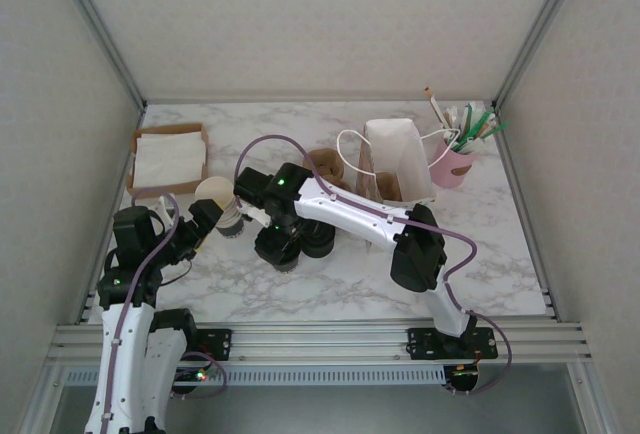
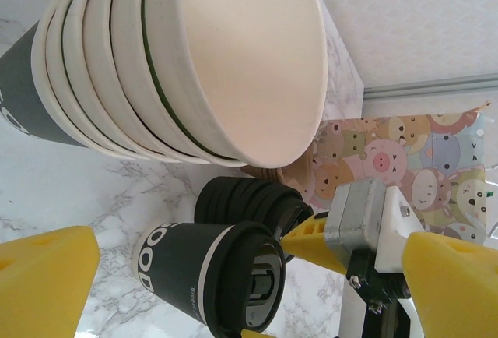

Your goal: Pack the takeout coffee

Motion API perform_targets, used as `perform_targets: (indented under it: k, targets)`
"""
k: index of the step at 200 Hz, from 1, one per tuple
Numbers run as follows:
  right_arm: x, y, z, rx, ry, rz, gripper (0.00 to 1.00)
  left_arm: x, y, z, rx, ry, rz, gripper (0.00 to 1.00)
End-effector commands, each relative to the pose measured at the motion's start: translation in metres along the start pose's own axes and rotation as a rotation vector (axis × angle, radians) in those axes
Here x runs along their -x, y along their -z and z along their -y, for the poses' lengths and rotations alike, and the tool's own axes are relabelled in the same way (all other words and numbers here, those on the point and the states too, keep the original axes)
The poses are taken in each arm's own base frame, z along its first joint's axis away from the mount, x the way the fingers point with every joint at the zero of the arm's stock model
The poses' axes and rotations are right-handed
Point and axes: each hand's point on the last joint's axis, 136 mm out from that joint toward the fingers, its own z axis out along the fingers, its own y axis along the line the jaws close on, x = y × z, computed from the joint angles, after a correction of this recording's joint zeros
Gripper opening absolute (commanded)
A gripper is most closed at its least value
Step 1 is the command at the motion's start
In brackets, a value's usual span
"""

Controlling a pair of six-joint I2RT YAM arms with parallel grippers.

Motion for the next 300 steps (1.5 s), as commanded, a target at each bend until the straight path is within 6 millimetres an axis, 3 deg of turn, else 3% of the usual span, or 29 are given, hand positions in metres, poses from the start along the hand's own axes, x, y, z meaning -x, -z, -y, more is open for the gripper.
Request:
perform_targets:
  k: [1, 222, 300]
  targets:
    - [-0.002, -0.008, 0.002, 0.006, -0.015, -0.022, 0.8, 0.007, 0.006, 0.01, -0.011, -0.032, 0.025, 1.0]
    - [0.004, -0.015, 0.007, -0.026, -0.03, -0.031, 0.8, 0.008, 0.007, 0.013, -0.018, -0.038, 0.026, 1.0]
    - [0.006, -0.001, 0.005, -0.019, -0.041, 0.0, 0.74, 0.008, 0.007, 0.014, -0.022, -0.041, 0.025, 1.0]
